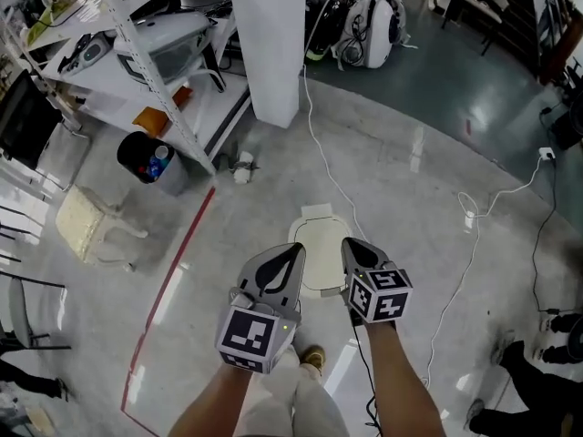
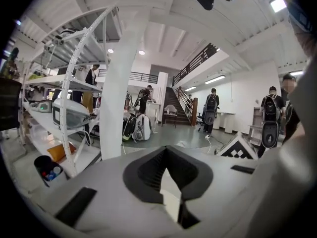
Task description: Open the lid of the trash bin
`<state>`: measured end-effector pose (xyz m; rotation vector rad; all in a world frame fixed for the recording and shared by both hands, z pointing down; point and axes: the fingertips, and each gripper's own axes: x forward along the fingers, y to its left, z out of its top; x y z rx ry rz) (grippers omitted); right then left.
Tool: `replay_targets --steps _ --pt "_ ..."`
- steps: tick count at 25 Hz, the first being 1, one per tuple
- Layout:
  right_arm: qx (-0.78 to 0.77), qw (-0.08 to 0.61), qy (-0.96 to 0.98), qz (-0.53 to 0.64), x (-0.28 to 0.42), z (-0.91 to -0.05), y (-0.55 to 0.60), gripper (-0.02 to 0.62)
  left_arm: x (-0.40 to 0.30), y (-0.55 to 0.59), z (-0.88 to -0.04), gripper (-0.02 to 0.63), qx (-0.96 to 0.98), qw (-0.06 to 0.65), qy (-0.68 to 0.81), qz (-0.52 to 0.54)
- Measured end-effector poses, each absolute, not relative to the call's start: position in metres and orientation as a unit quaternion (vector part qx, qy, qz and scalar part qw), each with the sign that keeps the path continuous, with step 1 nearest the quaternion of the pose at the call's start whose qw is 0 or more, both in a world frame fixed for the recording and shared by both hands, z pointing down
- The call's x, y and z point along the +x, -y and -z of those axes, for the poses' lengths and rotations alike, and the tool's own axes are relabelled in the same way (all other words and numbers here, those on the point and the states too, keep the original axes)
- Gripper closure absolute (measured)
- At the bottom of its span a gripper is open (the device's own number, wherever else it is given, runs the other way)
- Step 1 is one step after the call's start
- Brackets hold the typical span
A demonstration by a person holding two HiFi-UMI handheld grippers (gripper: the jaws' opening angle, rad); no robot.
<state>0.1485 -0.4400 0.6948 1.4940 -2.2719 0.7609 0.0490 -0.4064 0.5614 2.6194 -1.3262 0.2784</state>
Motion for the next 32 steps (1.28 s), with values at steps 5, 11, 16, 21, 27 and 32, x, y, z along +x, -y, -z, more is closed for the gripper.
replay_targets --steps 5,11,16,21,27,32 --pt "0.515 0.199 0.764 -0.333 0.147 -0.783 0.426 0.561 0.037 0.403 -0.597 0.607 0.879 0.112 0.451 -0.103" --pt "0.518 0.25 0.719 -0.39 0.156 -0.868 0.383 0.561 0.029 0.395 -0.623 0.607 0.874 0.146 0.45 -0.112" --pt "0.513 0.297 0.683 -0.428 0.155 -0.93 0.341 0.561 0.024 0.389 -0.651 0.607 0.871 0.161 0.446 -0.129" --pt "0.512 0.322 0.661 -0.445 0.157 -0.961 0.323 0.561 0.021 0.387 -0.664 0.607 0.87 0.172 0.44 -0.14" --pt "0.502 0.348 0.662 -0.434 0.156 -0.976 0.321 0.561 0.021 0.392 -0.667 0.607 0.872 0.166 0.437 -0.146" --pt "0.508 0.355 0.653 -0.436 0.159 -0.986 0.319 0.561 0.022 0.394 -0.673 0.607 0.871 0.171 0.436 -0.149"
